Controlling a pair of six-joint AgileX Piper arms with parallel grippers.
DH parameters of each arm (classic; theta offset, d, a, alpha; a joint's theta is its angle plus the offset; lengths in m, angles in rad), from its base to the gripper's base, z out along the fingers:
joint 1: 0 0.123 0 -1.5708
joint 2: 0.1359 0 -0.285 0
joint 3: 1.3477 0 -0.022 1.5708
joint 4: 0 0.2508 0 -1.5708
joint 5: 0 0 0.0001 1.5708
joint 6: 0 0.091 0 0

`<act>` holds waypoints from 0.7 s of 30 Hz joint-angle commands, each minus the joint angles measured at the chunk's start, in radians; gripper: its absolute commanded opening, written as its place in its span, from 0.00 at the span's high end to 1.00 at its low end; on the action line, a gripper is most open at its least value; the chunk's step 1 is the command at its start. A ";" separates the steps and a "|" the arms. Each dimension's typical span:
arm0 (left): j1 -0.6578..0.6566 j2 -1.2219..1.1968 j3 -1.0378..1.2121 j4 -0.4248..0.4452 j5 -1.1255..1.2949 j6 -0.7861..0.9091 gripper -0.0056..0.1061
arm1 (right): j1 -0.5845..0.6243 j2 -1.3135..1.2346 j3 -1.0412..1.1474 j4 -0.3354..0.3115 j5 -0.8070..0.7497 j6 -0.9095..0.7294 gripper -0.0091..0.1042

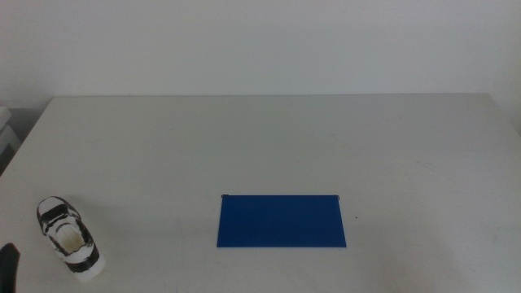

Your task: Use one arm to grab the shoe from the table and place it on the mat.

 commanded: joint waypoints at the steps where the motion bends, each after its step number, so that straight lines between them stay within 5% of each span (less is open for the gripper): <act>1: 0.000 0.017 -0.058 -0.014 -0.080 -0.019 0.16 | -0.004 -0.021 -0.010 -0.008 -0.079 -0.013 0.33; 21: 0.000 0.636 -0.671 -0.015 0.044 -0.015 0.16 | -0.004 -0.021 -0.010 -0.008 -0.079 -0.013 0.33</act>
